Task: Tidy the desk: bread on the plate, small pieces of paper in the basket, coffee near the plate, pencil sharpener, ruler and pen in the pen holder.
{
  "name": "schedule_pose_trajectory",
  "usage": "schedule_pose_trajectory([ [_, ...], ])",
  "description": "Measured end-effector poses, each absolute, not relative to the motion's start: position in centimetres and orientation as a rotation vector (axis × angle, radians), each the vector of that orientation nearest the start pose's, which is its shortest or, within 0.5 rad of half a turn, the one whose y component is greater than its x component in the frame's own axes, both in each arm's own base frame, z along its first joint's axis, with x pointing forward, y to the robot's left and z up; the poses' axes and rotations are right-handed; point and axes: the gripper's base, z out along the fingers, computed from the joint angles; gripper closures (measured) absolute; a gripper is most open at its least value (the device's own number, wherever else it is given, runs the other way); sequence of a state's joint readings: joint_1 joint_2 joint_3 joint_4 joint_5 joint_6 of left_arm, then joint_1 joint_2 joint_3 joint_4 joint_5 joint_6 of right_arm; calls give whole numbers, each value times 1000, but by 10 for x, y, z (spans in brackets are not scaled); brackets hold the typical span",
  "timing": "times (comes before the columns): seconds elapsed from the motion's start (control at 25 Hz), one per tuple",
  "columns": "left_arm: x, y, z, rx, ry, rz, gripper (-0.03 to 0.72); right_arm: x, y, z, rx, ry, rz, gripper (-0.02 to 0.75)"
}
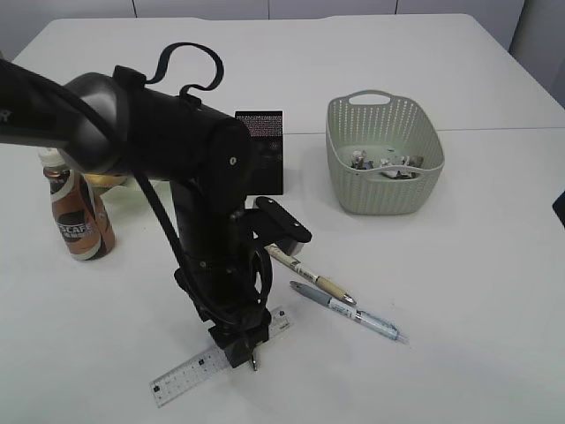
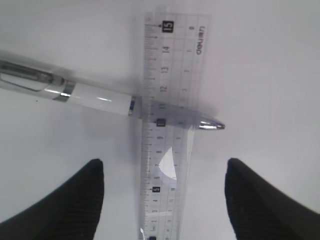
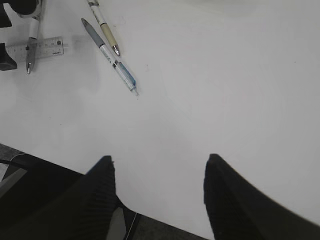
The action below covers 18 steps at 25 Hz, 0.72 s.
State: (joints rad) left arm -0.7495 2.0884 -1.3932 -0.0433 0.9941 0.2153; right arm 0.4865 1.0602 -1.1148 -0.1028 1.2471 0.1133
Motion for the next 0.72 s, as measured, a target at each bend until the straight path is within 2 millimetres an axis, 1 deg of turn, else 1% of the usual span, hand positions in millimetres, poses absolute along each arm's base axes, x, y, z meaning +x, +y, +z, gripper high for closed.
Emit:
schedule_pose_trajectory([
  [0.48, 282, -267, 111, 1476, 2879, -18, 135, 165, 77, 365, -508, 2617, 48, 321],
  [0.72, 283, -268, 108, 1484, 2877, -19, 135, 165, 77, 365, -508, 2617, 48, 321],
])
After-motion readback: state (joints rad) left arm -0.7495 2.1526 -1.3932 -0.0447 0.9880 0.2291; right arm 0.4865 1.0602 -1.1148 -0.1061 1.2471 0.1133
